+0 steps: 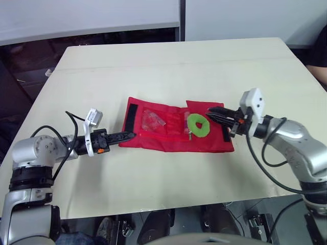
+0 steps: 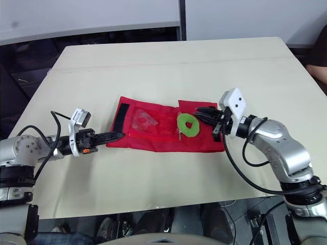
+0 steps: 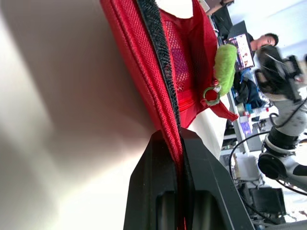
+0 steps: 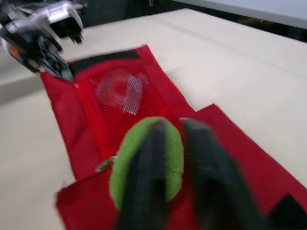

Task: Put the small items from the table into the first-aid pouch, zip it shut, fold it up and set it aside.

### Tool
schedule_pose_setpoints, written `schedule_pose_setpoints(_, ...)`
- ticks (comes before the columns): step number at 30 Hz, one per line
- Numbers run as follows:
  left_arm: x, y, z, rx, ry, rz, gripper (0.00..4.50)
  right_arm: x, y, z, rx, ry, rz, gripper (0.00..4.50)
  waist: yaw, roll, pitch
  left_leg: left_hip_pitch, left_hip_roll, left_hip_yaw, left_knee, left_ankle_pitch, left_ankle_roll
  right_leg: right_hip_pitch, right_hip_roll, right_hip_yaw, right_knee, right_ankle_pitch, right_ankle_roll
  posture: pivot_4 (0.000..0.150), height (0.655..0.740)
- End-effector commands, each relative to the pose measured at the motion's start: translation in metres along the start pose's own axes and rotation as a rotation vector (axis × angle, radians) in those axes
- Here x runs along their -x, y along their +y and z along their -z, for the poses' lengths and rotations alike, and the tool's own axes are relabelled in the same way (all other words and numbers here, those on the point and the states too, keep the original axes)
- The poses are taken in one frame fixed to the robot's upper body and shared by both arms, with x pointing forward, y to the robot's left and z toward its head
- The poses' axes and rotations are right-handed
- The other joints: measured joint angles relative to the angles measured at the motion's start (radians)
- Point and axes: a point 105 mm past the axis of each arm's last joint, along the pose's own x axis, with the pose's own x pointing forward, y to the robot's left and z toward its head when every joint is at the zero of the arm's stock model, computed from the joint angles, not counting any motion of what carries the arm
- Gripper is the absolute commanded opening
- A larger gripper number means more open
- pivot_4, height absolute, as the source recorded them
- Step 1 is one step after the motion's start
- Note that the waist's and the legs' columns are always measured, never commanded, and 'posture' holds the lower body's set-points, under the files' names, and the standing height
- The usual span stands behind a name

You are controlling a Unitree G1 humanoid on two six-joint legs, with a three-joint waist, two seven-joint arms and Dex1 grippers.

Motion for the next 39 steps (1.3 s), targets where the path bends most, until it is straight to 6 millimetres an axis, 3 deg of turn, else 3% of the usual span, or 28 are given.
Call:
schedule_pose_setpoints(1, 0.008, -0.009, -0.012, -0.087, -0.008, 0.003, 0.00, -0.008, -0.003, 0.010, 0.078, 0.042, -0.001, 0.10, -0.001, 0.000, 0.000, 0.000, 0.000, 0.000, 0.000, 0.000, 0.000, 0.000, 0.000, 0.000, 0.000, 0.000, 0.000, 0.150, 0.7368)
schedule_pose_setpoints(6, 0.020, -0.013, -0.025, -0.144, -0.012, -0.001, 0.00, -0.023, 0.000, 0.051, 0.092, 0.170, -0.021, 0.10, -0.002, 0.000, 0.000, 0.000, 0.000, 0.000, 0.000, 0.000, -0.001, 0.000, 0.002, 0.000, 0.001, 0.000, 0.000, 0.150, 0.7368)
schedule_pose_setpoints(12, 0.027, -0.017, -0.033, -0.195, 0.018, 0.018, 0.00, -0.042, 0.009, 0.060, 0.080, 0.186, -0.040, 0.10, -0.025, 0.000, 0.000, 0.001, 0.001, 0.000, -0.002, 0.001, -0.002, 0.000, 0.007, 0.000, 0.000, 0.001, -0.001, 0.150, 0.7368)
schedule_pose_setpoints(20, -0.021, -0.099, -0.035, -0.358, 0.169, 0.408, 0.00, -0.047, -0.002, 0.078, 0.085, 0.265, 0.027, 0.10, -0.022, -0.001, 0.000, 0.000, 0.001, -0.001, -0.001, 0.001, -0.002, 0.000, 0.007, 0.000, 0.000, 0.001, -0.001, 0.150, 0.7368)
schedule_pose_setpoints(23, -0.039, -0.119, -0.030, -0.403, 0.222, 0.517, 0.00, -0.048, -0.004, 0.079, 0.084, 0.269, 0.032, 0.10, -0.024, -0.001, -0.001, 0.001, 0.001, -0.001, -0.001, 0.001, -0.002, 0.000, 0.007, 0.000, 0.001, 0.001, -0.001, 0.150, 0.7368)
schedule_pose_setpoints(26, -0.056, -0.124, -0.023, -0.428, 0.262, 0.577, 0.00, -0.050, -0.005, 0.079, 0.084, 0.269, 0.033, 0.10, -0.033, -0.001, -0.001, 0.001, 0.001, 0.000, -0.001, 0.001, -0.002, 0.000, 0.007, 0.001, 0.001, 0.001, -0.001, 0.150, 0.7368)
schedule_pose_setpoints(29, -0.090, -0.125, -0.022, -0.434, 0.265, 0.627, 0.00, -0.050, -0.006, 0.079, 0.084, 0.267, 0.039, 0.10, -0.022, -0.001, -0.001, 0.001, 0.001, 0.000, -0.001, 0.001, -0.002, 0.000, 0.007, 0.001, 0.001, 0.001, -0.001, 0.150, 0.7368)
schedule_pose_setpoints(35, -0.138, -0.121, -0.015, -0.401, 0.236, 0.681, 0.00, -0.047, -0.009, 0.077, 0.076, 0.258, 0.067, 0.10, -0.024, -0.001, -0.002, 0.001, 0.000, 0.000, 0.001, 0.001, -0.002, 0.001, 0.007, 0.001, 0.001, 0.001, -0.001, 0.150, 0.7368)
schedule_pose_setpoints(39, -0.157, -0.117, -0.007, -0.360, 0.226, 0.708, 0.00, -0.043, -0.011, 0.073, 0.047, 0.225, 0.097, 0.10, -0.023, -0.001, -0.002, 0.000, 0.000, -0.001, 0.001, 0.001, -0.002, 0.000, 0.007, 0.000, 0.001, 0.001, -0.001, 0.150, 0.7368)
